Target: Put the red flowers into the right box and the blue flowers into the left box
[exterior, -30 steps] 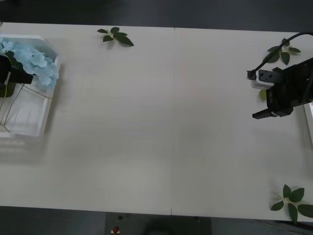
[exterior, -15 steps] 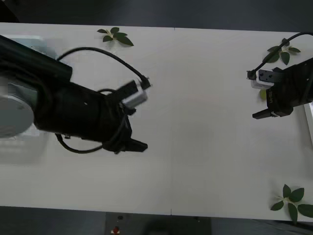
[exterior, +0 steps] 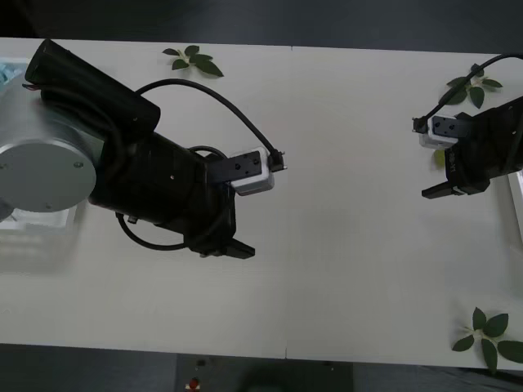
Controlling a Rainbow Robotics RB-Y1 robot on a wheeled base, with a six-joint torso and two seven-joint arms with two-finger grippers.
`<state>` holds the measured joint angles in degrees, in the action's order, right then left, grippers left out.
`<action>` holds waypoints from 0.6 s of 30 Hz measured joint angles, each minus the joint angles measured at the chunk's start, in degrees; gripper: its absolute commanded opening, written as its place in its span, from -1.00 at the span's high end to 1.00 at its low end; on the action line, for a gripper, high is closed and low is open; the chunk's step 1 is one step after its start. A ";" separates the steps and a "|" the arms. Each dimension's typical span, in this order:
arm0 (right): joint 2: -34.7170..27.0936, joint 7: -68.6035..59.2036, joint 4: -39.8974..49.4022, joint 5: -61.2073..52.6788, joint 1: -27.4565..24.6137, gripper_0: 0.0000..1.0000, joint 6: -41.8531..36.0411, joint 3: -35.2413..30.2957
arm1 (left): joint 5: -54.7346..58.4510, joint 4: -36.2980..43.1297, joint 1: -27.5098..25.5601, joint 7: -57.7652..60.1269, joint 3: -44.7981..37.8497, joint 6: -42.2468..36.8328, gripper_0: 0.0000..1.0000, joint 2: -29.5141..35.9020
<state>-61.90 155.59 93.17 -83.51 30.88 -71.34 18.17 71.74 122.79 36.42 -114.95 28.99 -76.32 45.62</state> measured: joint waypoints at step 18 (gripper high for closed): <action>0.00 0.00 0.00 0.00 0.00 -0.91 0.00 0.00 | -14.54 -3.98 -0.06 -0.34 -5.28 -2.94 -1.00 3.74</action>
<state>-61.90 155.59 93.17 -83.51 30.88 -71.34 18.17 57.20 118.81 36.36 -115.30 23.71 -79.26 49.35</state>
